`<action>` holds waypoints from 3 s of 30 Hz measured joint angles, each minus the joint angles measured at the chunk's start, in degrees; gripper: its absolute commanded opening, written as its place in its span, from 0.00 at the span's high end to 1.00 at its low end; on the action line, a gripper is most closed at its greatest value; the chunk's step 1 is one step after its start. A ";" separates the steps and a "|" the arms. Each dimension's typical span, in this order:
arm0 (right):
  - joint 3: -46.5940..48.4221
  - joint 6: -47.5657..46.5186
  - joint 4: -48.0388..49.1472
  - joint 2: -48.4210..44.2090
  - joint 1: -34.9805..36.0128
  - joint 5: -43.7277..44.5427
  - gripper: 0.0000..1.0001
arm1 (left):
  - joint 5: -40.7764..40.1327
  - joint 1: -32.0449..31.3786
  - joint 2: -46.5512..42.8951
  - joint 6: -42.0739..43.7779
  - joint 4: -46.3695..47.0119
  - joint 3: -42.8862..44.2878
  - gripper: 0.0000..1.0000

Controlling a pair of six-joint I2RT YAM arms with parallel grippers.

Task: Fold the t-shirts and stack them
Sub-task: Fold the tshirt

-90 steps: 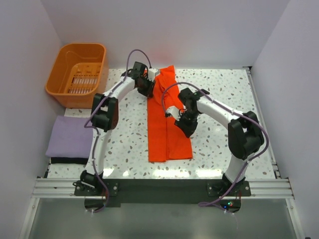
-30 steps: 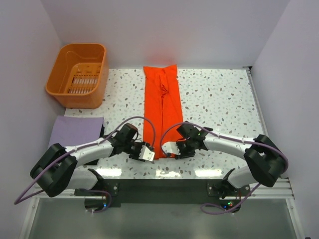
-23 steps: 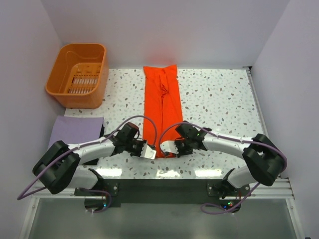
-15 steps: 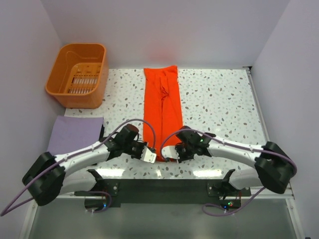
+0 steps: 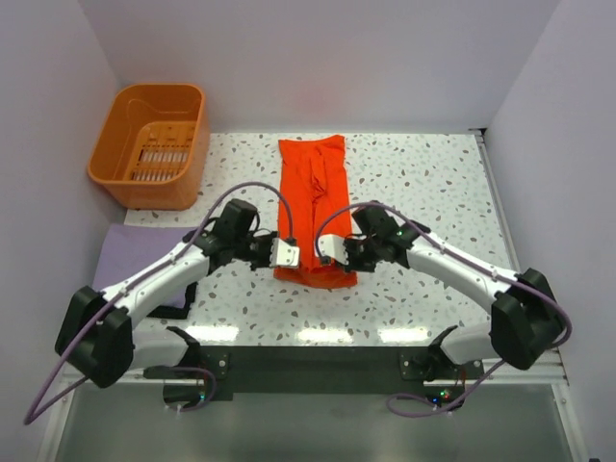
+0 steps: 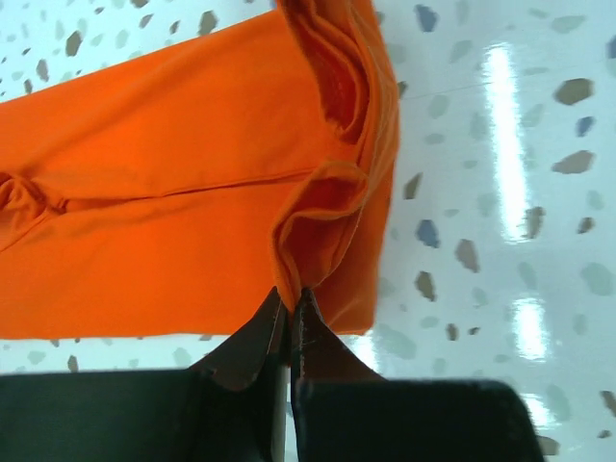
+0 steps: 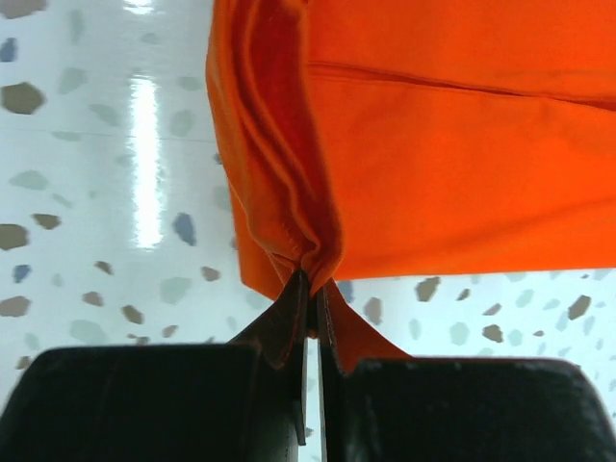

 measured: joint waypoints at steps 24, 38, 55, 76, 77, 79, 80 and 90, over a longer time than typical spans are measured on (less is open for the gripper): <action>39.39 -11.54 -5.01 38.51 -15.85 -5.40 1.00 | 2.95 14.51 42.14 11.78 -5.16 38.84 1.00; 47.91 -11.17 -6.88 46.62 -17.38 -3.58 0.65 | 2.08 15.10 51.34 11.43 -5.05 46.77 0.61; 34.01 -4.55 -7.65 27.76 -20.06 -2.10 0.60 | 6.10 21.51 29.79 2.49 1.36 27.63 0.45; 12.15 -2.93 5.44 26.36 -8.87 -0.50 0.69 | 4.79 10.19 26.62 7.37 4.20 8.59 0.50; 12.15 -3.08 5.70 26.45 -8.76 -0.39 0.68 | 4.35 10.19 27.17 7.58 4.13 8.96 0.51; 12.15 -3.23 5.99 26.47 -8.63 -0.17 0.68 | 3.48 10.19 28.46 8.02 4.09 9.73 0.56; 12.17 -3.34 6.03 26.56 -8.61 0.02 0.71 | 3.08 10.16 29.05 8.28 3.98 10.10 0.58; 13.44 -3.76 6.62 26.99 -8.26 2.34 1.00 | 0.42 9.81 30.88 9.92 3.41 12.57 1.00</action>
